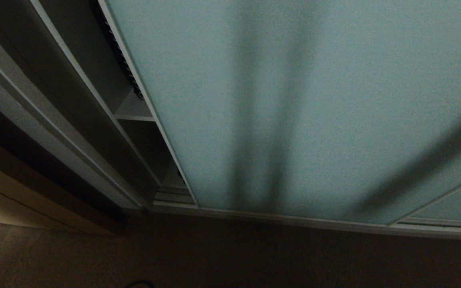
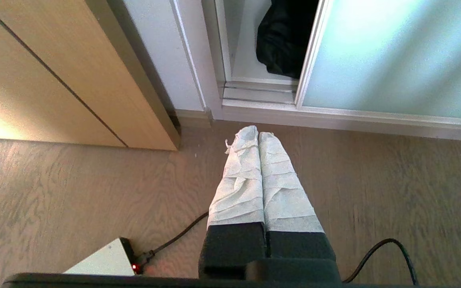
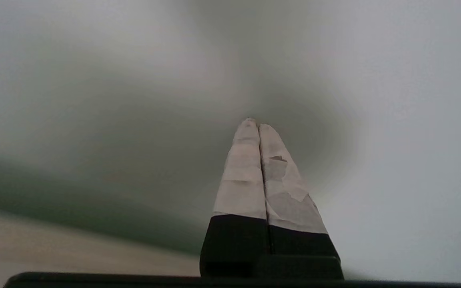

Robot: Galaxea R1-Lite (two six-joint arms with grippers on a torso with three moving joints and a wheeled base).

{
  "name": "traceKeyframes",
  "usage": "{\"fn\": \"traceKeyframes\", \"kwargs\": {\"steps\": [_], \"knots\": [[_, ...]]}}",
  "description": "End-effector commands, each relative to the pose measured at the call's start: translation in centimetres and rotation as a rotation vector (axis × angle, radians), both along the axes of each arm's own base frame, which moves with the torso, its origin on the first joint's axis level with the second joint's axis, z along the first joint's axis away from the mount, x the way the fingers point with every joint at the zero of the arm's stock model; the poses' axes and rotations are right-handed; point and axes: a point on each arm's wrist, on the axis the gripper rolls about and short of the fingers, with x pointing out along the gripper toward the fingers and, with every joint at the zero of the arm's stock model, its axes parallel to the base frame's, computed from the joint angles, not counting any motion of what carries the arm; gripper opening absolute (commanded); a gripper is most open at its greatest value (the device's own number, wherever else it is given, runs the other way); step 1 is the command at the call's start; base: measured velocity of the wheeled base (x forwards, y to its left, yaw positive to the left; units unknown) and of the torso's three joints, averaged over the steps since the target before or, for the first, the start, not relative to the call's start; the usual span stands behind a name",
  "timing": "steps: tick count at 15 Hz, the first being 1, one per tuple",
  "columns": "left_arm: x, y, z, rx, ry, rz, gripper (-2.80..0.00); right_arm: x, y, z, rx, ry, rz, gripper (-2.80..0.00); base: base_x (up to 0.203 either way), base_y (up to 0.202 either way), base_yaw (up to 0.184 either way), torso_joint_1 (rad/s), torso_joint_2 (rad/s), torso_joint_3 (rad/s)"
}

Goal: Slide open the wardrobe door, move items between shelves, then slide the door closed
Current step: Close the door

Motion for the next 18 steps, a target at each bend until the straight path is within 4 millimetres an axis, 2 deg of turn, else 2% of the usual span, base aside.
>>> {"fn": "traceKeyframes", "kwargs": {"steps": [1, 4, 7, 13, 18], "knots": [[0.0, 0.0, 0.0, 0.0, 0.002, 0.0, -2.8, -0.3, 0.9, 0.4, -0.009, -0.01, 0.013, -2.8, 0.0, 0.0, 0.0, 0.0, 0.0, 0.0], [0.0, 0.0, 0.0, 0.0, 0.002, 0.0, -2.8, -0.6, 1.7, 0.7, -0.017, -0.015, 0.02, -2.8, 0.0, 0.0, 0.0, 0.0, 0.0, 0.0], [0.0, 0.0, 0.0, 0.0, 0.002, 0.0, -2.8, -0.4, 1.4, 0.6, -0.016, -0.014, 0.02, -2.8, 0.0, 0.0, 0.0, 0.0, 0.0, 0.0], [0.0, 0.0, 0.0, 0.0, 0.002, 0.0, -2.8, 0.0, 0.0, 0.0, -0.007, -0.002, 0.005, -2.8, 0.0, 0.0, 0.0, 0.0, 0.0, 0.0], [0.0, 0.0, 0.0, 0.0, 0.002, 0.0, -2.8, -0.8, -1.6, 0.1, -0.016, -0.006, -0.044, -2.8, 0.0, 0.0, 0.0, 0.0, 0.0, 0.0]]}}
